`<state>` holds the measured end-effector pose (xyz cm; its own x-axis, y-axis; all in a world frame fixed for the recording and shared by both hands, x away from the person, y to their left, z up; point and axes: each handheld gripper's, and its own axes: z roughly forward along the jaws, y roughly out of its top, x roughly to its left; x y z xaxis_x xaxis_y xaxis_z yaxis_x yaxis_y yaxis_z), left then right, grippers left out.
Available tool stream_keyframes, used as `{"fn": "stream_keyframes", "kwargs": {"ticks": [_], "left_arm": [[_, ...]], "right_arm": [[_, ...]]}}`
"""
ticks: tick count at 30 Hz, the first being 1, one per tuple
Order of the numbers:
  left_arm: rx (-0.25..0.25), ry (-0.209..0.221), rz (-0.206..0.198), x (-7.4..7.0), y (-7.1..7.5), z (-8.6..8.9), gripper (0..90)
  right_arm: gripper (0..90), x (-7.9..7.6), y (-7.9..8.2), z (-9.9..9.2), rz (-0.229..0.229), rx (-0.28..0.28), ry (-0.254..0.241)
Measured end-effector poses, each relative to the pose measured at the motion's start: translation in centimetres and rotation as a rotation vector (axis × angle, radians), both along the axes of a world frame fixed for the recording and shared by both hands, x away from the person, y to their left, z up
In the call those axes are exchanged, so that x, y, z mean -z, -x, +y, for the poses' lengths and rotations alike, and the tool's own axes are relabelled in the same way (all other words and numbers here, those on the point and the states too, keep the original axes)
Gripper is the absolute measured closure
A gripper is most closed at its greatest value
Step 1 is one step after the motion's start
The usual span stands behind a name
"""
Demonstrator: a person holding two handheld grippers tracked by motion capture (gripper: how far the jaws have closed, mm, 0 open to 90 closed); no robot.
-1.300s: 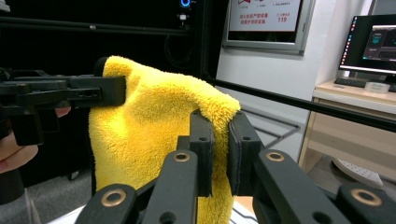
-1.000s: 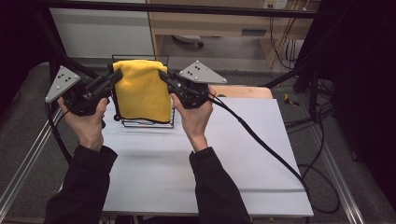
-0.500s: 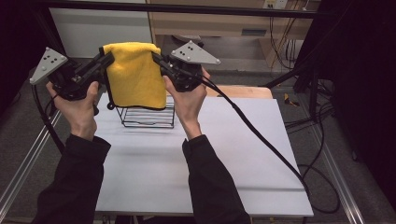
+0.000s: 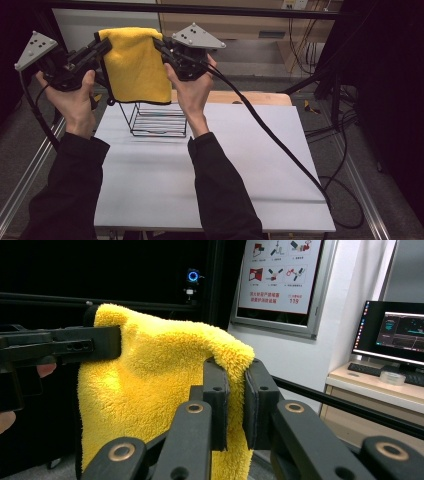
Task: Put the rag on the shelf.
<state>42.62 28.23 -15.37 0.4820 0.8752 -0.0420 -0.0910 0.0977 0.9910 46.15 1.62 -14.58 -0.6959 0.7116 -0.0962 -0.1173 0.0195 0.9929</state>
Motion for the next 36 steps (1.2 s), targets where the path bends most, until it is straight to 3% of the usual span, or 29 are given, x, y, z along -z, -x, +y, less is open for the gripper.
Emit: {"fn": "stream_keyframes", "kwargs": {"ticks": [23, 36], "left_arm": [[-0.023, -0.009, -0.021, -3.3, -4.0, 0.1, 81.6], [-0.015, -0.03, -0.004, -2.5, -7.3, -0.1, 81.6]], "right_arm": [[82.4, -3.4, -3.0, 0.9, -0.028, 0.034, -0.004], [82.4, -2.9, -5.3, 0.8, -0.003, 0.067, 0.014]]}}
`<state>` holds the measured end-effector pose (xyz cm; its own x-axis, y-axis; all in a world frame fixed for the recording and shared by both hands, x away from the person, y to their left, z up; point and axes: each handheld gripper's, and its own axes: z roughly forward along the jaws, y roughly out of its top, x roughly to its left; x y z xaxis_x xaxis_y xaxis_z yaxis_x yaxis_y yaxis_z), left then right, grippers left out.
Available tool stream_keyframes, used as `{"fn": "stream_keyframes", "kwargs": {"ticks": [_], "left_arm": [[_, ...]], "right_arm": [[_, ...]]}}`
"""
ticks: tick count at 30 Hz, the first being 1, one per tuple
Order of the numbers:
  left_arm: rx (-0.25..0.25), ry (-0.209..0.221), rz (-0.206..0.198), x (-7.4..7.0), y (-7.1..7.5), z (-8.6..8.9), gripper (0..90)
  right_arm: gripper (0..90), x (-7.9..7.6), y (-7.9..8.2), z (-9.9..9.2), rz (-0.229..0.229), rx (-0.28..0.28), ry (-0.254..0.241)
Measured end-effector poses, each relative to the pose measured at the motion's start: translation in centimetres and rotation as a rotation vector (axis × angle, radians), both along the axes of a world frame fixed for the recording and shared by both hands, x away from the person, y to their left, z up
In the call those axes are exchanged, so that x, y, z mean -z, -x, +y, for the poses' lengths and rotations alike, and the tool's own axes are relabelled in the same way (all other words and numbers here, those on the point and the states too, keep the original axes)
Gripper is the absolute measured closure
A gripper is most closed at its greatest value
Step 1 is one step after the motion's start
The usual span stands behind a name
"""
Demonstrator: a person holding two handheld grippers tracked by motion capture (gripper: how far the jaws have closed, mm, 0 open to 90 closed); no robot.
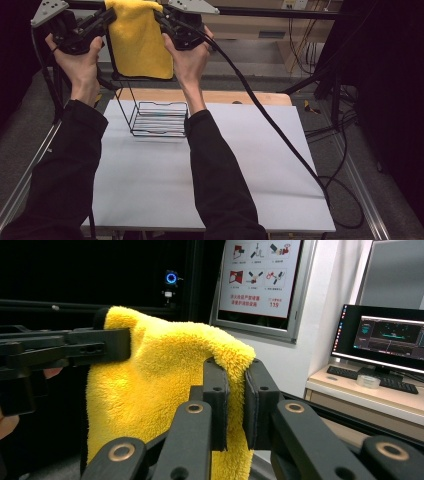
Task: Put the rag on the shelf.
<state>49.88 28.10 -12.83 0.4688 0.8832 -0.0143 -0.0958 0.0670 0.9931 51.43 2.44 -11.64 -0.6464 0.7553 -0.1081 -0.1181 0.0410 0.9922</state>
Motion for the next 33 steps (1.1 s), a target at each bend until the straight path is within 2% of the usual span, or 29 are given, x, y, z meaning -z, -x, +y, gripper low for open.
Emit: {"fn": "stream_keyframes", "kwargs": {"ticks": [1, 4, 6, 11, 19, 25, 33], "left_arm": [[0.002, 0.004, 0.0, 0.1, -0.2, 0.0, 81.6], [-0.006, -0.027, -0.003, 0.2, -0.8, -0.1, 81.6], [0.0, -0.032, -0.01, 0.4, -1.0, -0.2, 81.6], [0.004, -0.052, 0.001, 1.0, -1.5, -0.5, 81.6], [0.005, -0.081, 0.025, 2.7, -1.4, -0.2, 81.6], [0.007, -0.082, 0.031, 3.8, -1.2, 0.5, 81.5], [0.021, -0.095, 0.05, 5.8, -0.5, 1.0, 81.4]], "right_arm": [[82.3, 0.1, -0.2, 0.0, -0.001, 0.001, 0.006], [82.3, 0.3, -0.7, 0.0, 0.006, 0.004, 0.003], [82.3, 0.5, -0.8, 0.0, 0.01, 0.009, 0.004], [82.3, 0.9, -1.0, -0.3, 0.013, 0.013, 0.015], [82.3, 2.5, -1.4, -0.3, 0.04, 0.003, 0.044], [82.2, 3.2, -1.8, 0.2, 0.051, -0.011, 0.064], [82.2, 5.0, -1.7, 0.5, 0.081, -0.027, 0.086]]}}
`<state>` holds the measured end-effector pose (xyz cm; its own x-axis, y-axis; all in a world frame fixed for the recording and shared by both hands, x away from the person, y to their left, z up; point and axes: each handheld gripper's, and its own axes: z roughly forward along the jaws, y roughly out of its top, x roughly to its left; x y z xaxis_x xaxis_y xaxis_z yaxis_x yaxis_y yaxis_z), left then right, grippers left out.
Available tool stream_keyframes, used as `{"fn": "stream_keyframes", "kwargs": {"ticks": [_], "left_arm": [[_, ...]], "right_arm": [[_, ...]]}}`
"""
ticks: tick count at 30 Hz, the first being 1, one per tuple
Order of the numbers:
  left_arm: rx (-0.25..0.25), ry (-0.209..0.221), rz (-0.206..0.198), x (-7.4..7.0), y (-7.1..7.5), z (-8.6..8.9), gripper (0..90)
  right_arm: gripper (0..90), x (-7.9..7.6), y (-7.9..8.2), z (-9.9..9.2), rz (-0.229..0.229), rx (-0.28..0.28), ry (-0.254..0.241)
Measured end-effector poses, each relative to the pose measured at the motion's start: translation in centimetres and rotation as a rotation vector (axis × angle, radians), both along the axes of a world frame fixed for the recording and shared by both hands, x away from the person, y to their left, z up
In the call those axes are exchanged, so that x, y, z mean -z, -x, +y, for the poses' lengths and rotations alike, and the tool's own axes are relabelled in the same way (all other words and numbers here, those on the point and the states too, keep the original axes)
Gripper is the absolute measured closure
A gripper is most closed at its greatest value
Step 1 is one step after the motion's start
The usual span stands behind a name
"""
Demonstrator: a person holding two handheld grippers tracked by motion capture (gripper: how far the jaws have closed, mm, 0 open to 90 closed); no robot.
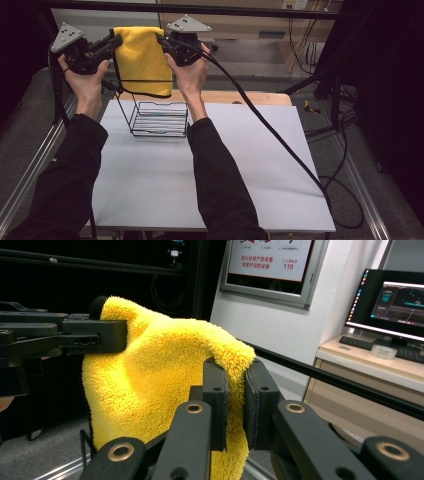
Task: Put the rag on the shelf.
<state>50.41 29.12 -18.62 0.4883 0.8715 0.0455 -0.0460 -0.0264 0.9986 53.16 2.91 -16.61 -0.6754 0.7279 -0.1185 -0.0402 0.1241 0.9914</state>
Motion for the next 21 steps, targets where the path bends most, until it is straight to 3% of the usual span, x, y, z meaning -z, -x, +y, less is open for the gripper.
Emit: {"fn": "stream_keyframes", "kwargs": {"ticks": [10, 21], "left_arm": [[0.007, -0.022, 0.0, 1.5, 1.2, -0.4, 81.2], [-0.005, -0.015, 0.011, 2.7, 1.2, 0.0, 81.1]], "right_arm": [[82.1, 1.2, 0.7, -0.5, 0.014, -0.018, 0.016], [82.0, 1.9, 0.8, -0.4, 0.026, -0.042, 0.038]]}}
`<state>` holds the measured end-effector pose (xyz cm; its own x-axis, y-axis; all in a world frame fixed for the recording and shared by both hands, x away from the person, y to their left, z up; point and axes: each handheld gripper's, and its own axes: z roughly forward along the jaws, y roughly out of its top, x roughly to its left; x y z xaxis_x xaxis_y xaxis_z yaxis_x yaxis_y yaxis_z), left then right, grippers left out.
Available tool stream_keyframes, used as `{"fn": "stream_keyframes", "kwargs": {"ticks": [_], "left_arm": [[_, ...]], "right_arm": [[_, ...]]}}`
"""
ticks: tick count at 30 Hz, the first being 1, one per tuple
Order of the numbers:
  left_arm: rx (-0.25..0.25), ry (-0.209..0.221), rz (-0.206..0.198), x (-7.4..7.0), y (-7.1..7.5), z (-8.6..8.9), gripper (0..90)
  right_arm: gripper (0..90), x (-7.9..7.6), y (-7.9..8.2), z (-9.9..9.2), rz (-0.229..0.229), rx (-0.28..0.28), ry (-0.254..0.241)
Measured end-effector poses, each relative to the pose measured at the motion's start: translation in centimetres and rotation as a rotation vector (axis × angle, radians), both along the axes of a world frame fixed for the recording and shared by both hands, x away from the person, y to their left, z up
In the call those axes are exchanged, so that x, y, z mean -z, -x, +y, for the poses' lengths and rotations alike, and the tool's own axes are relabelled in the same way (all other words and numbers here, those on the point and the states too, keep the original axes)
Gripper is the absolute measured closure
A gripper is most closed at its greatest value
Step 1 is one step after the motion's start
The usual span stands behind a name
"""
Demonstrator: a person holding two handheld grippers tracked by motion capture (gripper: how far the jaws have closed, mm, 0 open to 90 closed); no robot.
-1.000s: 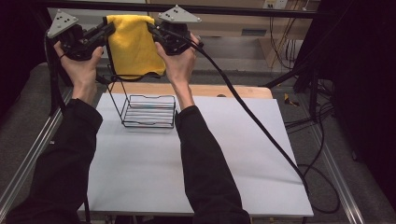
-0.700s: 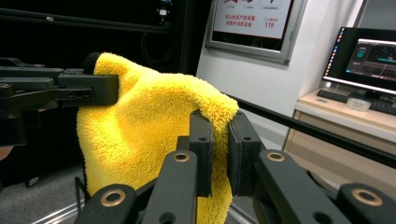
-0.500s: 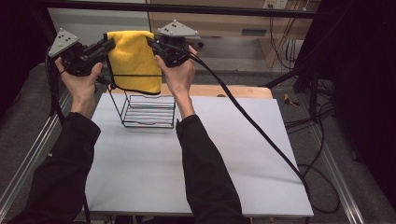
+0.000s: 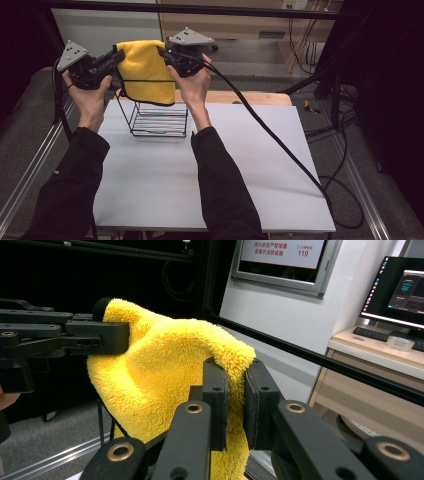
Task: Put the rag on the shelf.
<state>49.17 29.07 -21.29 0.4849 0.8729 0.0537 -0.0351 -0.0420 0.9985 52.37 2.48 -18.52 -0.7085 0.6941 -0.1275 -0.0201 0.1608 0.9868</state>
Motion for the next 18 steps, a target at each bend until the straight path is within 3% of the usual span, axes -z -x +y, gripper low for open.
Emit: {"fn": "stream_keyframes", "kwargs": {"ticks": [3, 6, 8, 18], "left_arm": [[-0.005, -0.009, 0.0, 0.4, 0.0, 0.2, 81.0], [0.006, 0.025, 0.0, 0.7, 0.3, 0.5, 81.0], [0.016, 0.026, -0.006, 0.9, 0.6, 0.8, 80.9], [0.042, 0.003, 0.003, 1.3, 1.8, 1.3, 80.0]], "right_arm": [[82.0, 0.3, -0.1, 0.2, 0.002, -0.003, 0.009], [82.0, 0.5, 0.1, 0.4, -0.003, -0.014, 0.012], [82.0, 0.4, 0.4, 0.4, -0.014, -0.026, 0.02], [81.7, 0.7, 2.0, 0.4, -0.041, -0.059, 0.063]]}}
